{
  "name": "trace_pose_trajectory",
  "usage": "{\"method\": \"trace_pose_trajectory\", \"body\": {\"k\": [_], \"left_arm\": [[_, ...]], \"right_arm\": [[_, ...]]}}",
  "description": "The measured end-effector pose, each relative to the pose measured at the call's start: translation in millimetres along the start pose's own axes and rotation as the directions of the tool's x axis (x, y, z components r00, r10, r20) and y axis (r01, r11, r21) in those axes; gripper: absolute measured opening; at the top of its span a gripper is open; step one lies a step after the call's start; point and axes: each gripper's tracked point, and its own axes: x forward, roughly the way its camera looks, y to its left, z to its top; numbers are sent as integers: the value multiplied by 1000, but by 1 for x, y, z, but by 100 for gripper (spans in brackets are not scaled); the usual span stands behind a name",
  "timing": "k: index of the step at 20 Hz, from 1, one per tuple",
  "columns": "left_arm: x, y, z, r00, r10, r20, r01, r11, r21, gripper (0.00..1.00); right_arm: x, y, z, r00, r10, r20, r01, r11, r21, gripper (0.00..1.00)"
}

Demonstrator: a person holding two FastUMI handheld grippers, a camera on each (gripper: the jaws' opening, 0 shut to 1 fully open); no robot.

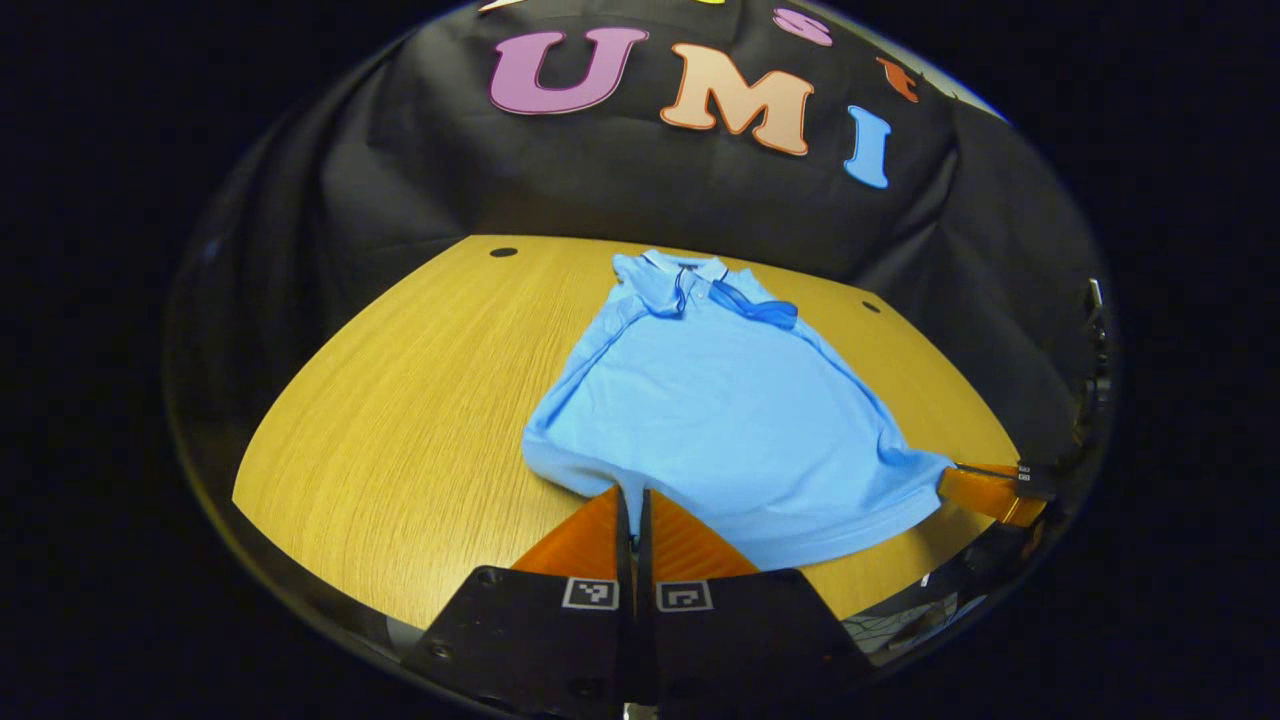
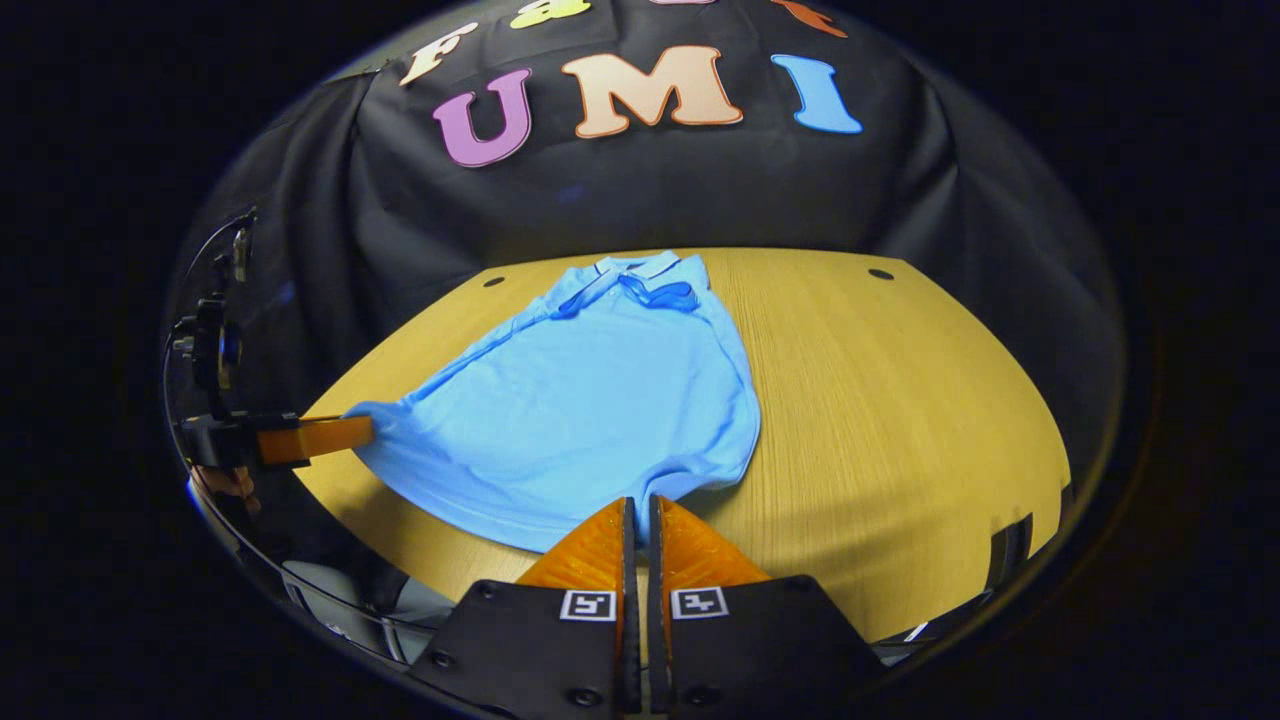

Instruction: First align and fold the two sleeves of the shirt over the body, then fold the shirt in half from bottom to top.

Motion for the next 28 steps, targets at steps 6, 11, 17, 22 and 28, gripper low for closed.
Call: {"method": "trace_pose_trajectory", "body": {"k": [6,11,17,22,28], "left_arm": [[28,0,67,998,-6,67,7,1000,-15,0],[70,0,125,994,16,107,-12,999,-35,0],[129,2,188,988,55,143,-47,997,-60,0],[184,9,232,984,83,155,-77,996,-49,0],[270,28,256,981,137,135,-128,989,-73,0]], "right_arm": [[30,-8,63,998,9,57,-9,1000,-1,6],[82,-24,127,995,24,96,-26,999,24,6],[157,-44,205,990,37,139,-40,999,25,6],[226,-51,252,987,53,150,-55,998,4,6],[317,-64,274,988,47,149,-52,998,34,5]]}}
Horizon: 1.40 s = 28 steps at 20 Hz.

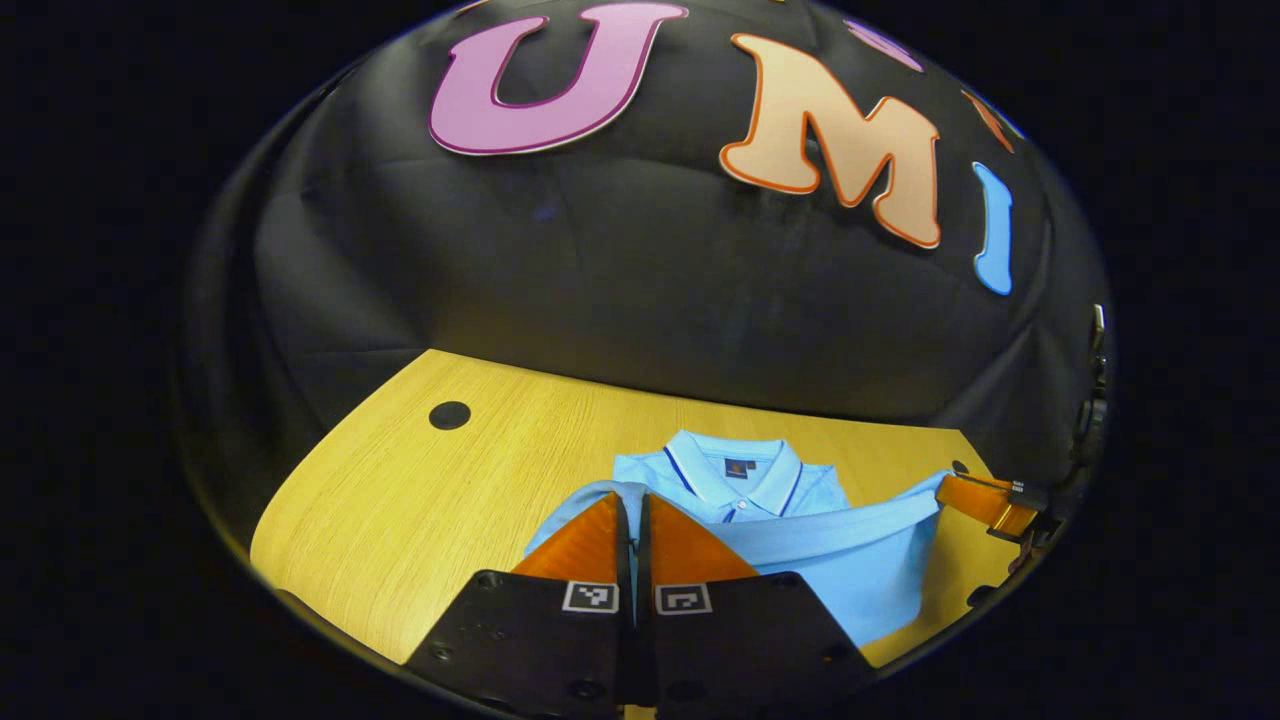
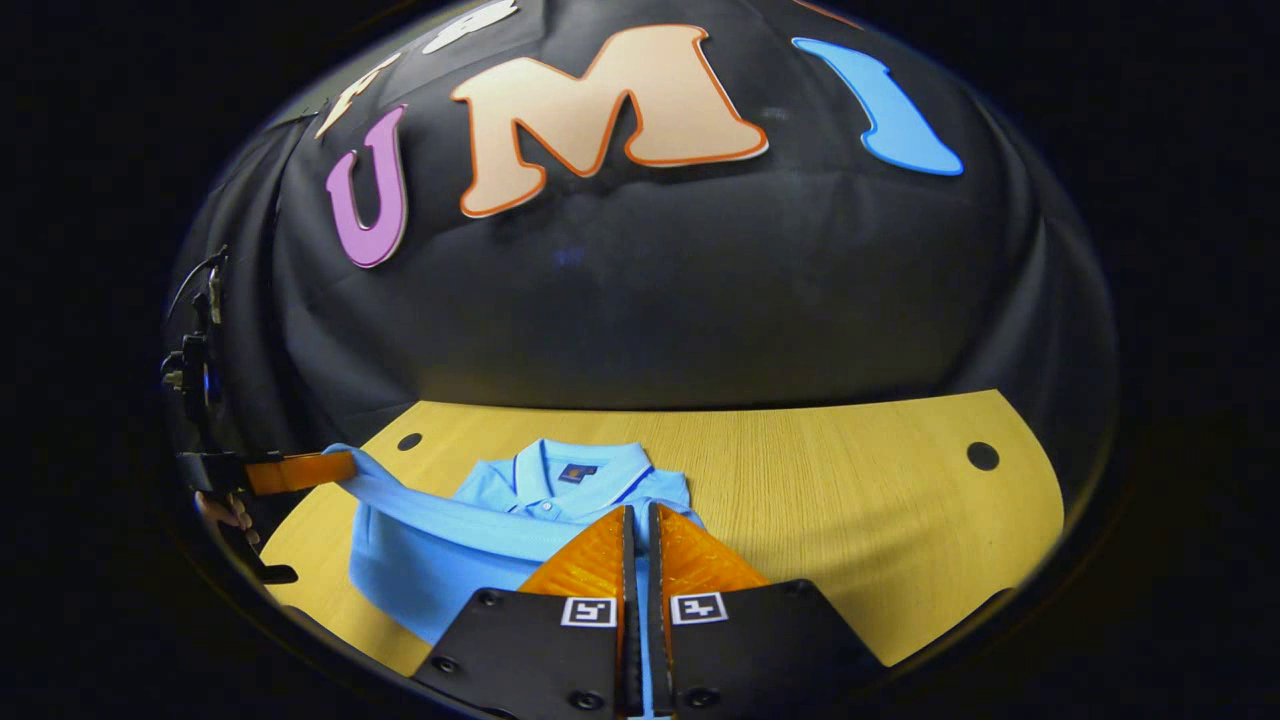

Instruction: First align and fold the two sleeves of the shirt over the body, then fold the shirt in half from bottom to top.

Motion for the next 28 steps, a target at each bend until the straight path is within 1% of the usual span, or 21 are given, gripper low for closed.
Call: {"method": "trace_pose_trajectory", "body": {"k": [3,4,5,8,9,10,11,12,13,15,16,17,18,20,22,23,24,25,26,27,28], "left_arm": [[41,2,-11,999,15,-38,-15,1000,11,0],[49,2,-16,998,20,-51,-19,1000,23,2],[57,3,-21,997,34,-63,-31,999,41,0],[70,8,-32,994,66,-89,-59,995,75,0],[72,8,-37,992,76,-96,-69,995,75,0],[71,5,-40,992,73,-105,-66,995,69,1],[72,7,-42,991,75,-112,-68,996,63,5],[67,4,-41,991,69,-119,-63,997,55,12],[63,4,-41,990,73,-124,-67,996,51,41],[53,10,-40,985,113,-127,-108,993,48,99],[45,5,-37,986,109,-125,-107,994,28,97],[37,1,-33,989,97,-113,-98,995,-3,96],[28,-2,-29,991,89,-102,-92,995,-31,96],[4,-3,-27,992,88,-93,-93,994,-55,96],[-25,-8,-25,994,76,-84,-81,995,-57,98],[-39,-10,-24,994,68,-83,-72,996,-56,96],[-55,-10,-25,995,65,-81,-70,996,-52,96],[-71,-11,-26,995,64,-81,-68,997,-46,96],[-86,-12,-26,995,62,-77,-65,997,-41,96],[-100,-13,-27,996,54,-74,-57,998,-37,96],[-116,-16,-29,997,38,-72,-40,999,-28,96]], "right_arm": [[33,-10,-11,1000,-10,-22,10,1000,1,5],[41,-13,-15,999,-12,-30,12,1000,6,5],[48,-14,-19,999,-13,-37,14,1000,15,5],[57,-16,-27,999,-6,-54,8,999,41,5],[57,-16,-30,998,-3,-63,6,999,48,11],[58,-20,-32,998,-5,-69,8,999,48,15],[56,-22,-32,997,-1,-74,5,999,50,26],[54,-20,-31,997,13,-77,-9,998,60,27],[50,-19,-30,996,26,-83,-20,997,70,51],[40,-19,-27,996,33,-81,-28,998,64,100],[34,-20,-25,997,26,-73,-23,999,49,100],[25,-21,-22,997,22,-68,-20,999,35,98],[15,-19,-19,998,22,-61,-21,999,28,98],[-9,-15,-15,998,30,-47,-28,999,30,98],[-37,-12,-13,999,22,-31,-22,1000,14,98],[-53,-10,-14,1000,17,-26,-16,1000,1,98],[-68,-7,-15,1000,15,-19,-15,1000,-8,94],[-84,-2,-17,1000,16,-14,-16,1000,-11,98],[-99,3,-20,1000,13,-5,-13,1000,-10,94],[-114,8,-23,1000,10,1,-10,1000,-1,98],[-129,13,-29,1000,7,1,-7,1000,13,98]]}}
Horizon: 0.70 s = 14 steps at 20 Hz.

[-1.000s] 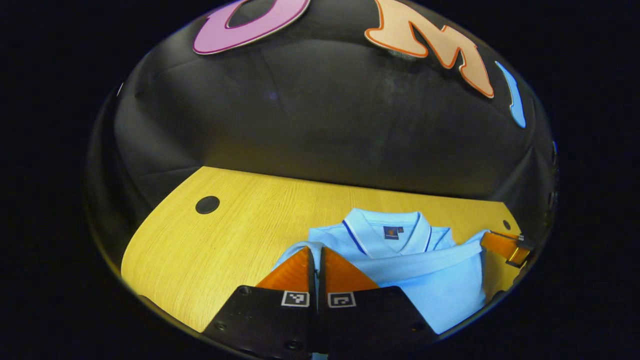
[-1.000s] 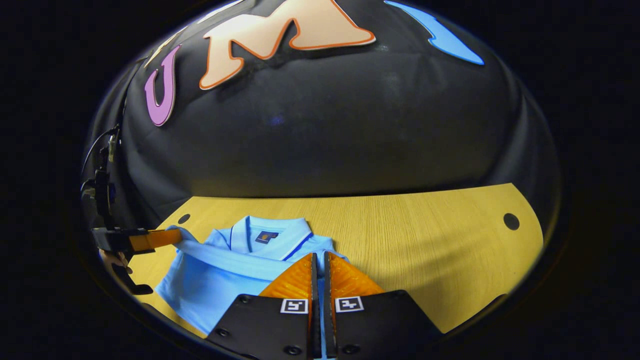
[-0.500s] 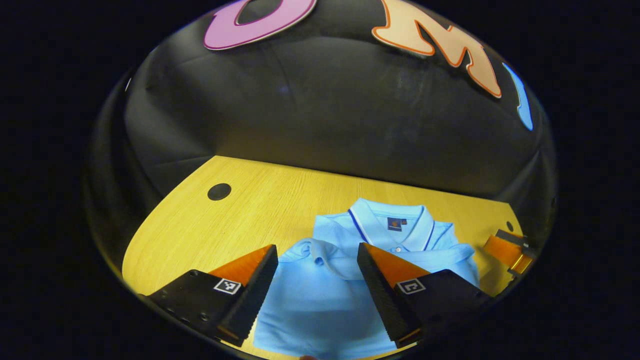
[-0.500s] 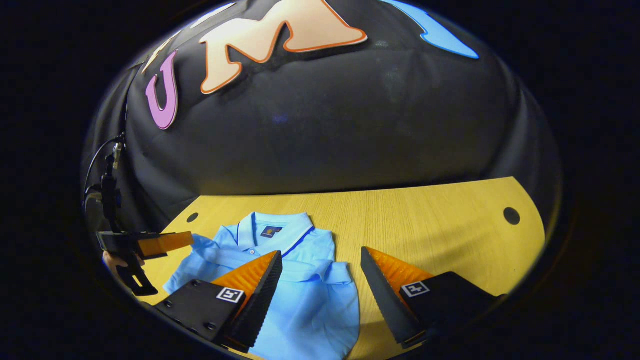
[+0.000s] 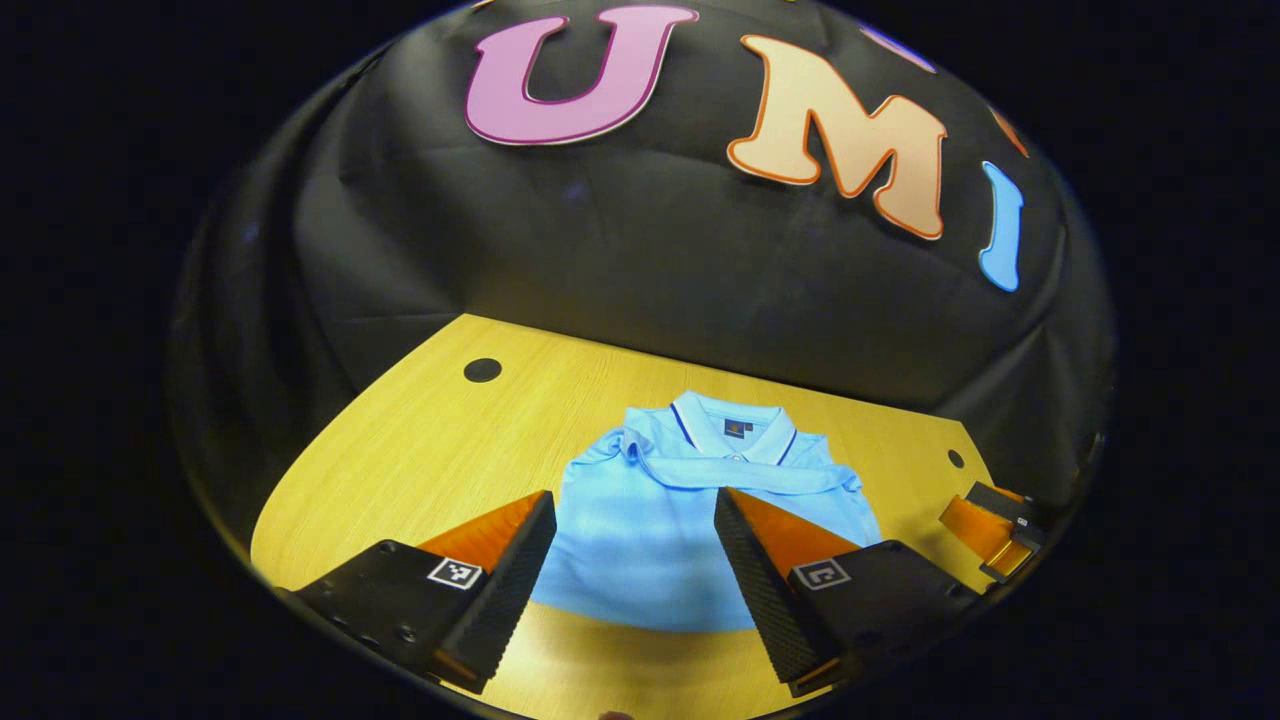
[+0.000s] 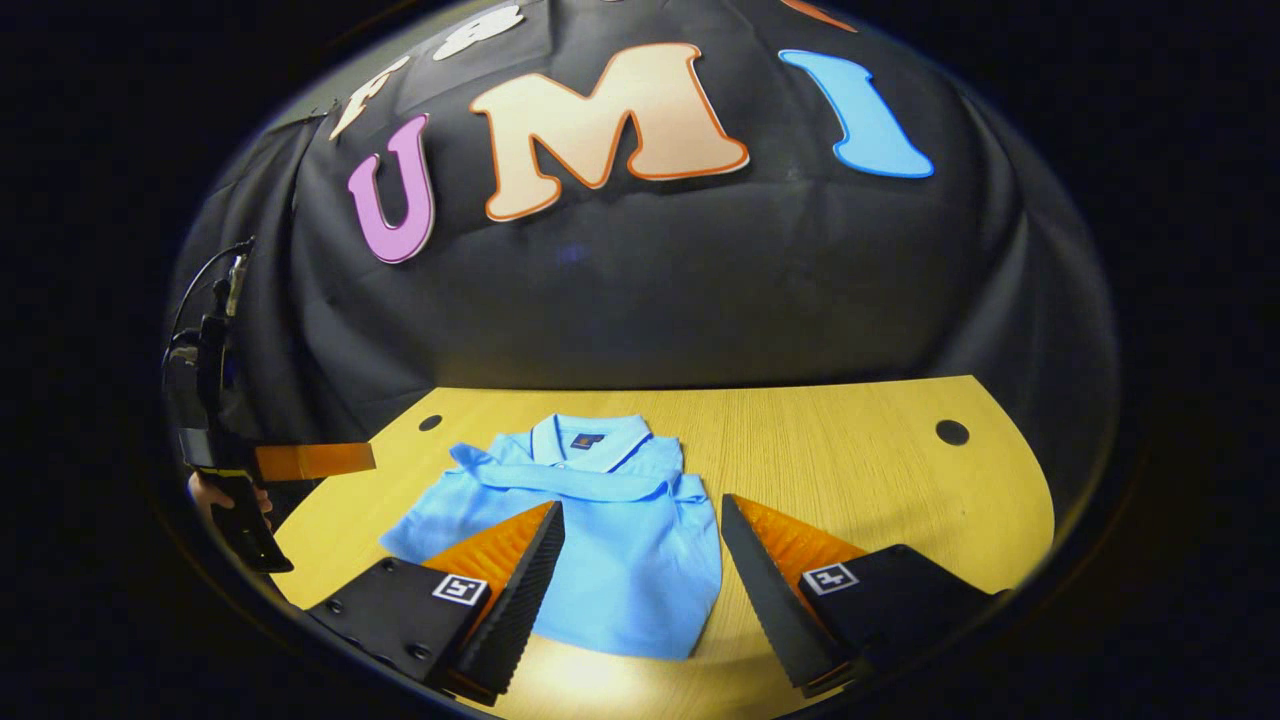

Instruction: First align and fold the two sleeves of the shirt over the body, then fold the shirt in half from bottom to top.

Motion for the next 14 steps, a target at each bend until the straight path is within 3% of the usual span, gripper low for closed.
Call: {"method": "trace_pose_trajectory", "body": {"k": [6,7,8,10,13,14], "left_arm": [[-67,-8,-25,997,-80,-19,81,995,63,96],[-76,-9,-29,996,-91,-21,92,993,69,96],[-83,-9,-33,996,-93,-16,94,992,87,96],[-94,-11,-36,994,-108,-8,108,983,147,96],[-106,-16,-40,989,-147,-2,144,963,227,96],[-109,-18,-41,987,-162,5,156,959,234,96]], "right_arm": [[-73,26,-30,1000,-24,-7,25,997,77,98],[-84,26,-31,999,-42,3,41,996,74,94],[-93,25,-34,998,-59,11,58,996,67,98],[-109,27,-36,997,-78,21,77,995,57,94],[-130,38,-32,995,-79,55,74,994,76,98],[-136,41,-31,995,-77,65,72,994,79,94]]}}
